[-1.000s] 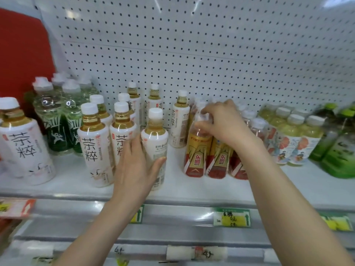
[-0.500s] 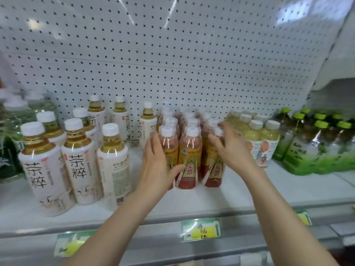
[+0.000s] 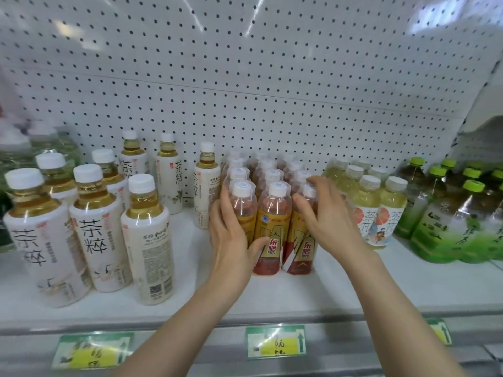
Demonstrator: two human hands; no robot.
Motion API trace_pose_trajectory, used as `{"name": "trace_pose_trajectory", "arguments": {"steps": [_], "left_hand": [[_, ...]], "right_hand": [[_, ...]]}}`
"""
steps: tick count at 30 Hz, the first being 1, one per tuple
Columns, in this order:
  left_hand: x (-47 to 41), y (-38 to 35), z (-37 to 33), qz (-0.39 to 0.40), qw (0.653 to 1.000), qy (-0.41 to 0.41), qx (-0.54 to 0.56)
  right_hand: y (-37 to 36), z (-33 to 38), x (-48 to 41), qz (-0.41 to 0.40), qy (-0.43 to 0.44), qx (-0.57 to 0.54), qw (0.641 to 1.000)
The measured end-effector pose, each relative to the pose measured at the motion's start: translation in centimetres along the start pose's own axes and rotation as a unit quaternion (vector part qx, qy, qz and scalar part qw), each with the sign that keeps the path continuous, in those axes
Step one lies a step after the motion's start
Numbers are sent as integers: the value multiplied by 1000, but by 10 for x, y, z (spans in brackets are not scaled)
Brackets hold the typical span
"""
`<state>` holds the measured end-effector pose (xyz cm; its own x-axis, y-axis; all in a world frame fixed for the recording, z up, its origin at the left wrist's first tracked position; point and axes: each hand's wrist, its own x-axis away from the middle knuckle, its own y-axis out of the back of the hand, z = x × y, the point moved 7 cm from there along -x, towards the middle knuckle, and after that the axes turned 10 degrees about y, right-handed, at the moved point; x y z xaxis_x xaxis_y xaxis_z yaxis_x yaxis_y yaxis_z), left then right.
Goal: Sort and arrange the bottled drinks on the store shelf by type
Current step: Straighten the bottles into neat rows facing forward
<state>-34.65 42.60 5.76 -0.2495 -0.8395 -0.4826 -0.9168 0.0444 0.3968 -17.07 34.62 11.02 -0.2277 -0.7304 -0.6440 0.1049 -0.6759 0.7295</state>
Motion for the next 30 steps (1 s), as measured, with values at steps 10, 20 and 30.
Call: {"name": "trace_pose_trajectory", "arguments": {"steps": [10,20,30], "left_hand": [[7,23,6,85,996,8,-10],[33,198,-8,-237,947,-176,-129],[-46,291,56,-163,971,12,-172]], "right_hand": [[9,12,0,-131,-14,-17,991],[-9,177,-44,-32,196,-160,967],[-63,241,-133,177,171,-199,949]]}}
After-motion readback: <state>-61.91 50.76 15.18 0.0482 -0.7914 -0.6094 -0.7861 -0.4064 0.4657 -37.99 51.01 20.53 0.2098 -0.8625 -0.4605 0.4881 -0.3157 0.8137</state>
